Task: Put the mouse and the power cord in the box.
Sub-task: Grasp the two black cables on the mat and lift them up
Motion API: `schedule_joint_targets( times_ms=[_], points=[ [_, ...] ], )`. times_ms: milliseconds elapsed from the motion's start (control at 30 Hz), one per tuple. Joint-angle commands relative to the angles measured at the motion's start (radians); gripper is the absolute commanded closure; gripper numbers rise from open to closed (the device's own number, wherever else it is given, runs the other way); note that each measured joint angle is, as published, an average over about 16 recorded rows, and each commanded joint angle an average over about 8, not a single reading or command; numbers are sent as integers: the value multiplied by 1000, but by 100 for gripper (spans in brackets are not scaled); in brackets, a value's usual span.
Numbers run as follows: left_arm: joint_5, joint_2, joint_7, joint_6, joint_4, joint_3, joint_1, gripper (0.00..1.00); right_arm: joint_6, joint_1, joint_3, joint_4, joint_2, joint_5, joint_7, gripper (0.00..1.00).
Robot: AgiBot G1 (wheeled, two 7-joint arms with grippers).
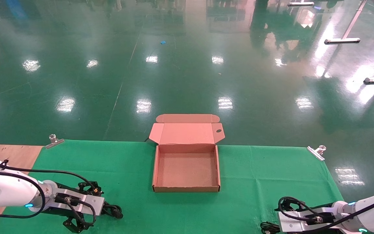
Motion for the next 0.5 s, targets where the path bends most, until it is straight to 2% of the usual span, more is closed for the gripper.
schedule_joint_targets(
  times_ms=[33,500],
  points=[
    [-4,-3,2,7,2,-3,-1,100,-5,2,1,-11,0,3,-7,100],
    [-11,0,7,3,7,-8,-8,100,16,25,-5,-54,-10,-10,-42,100]
  ],
)
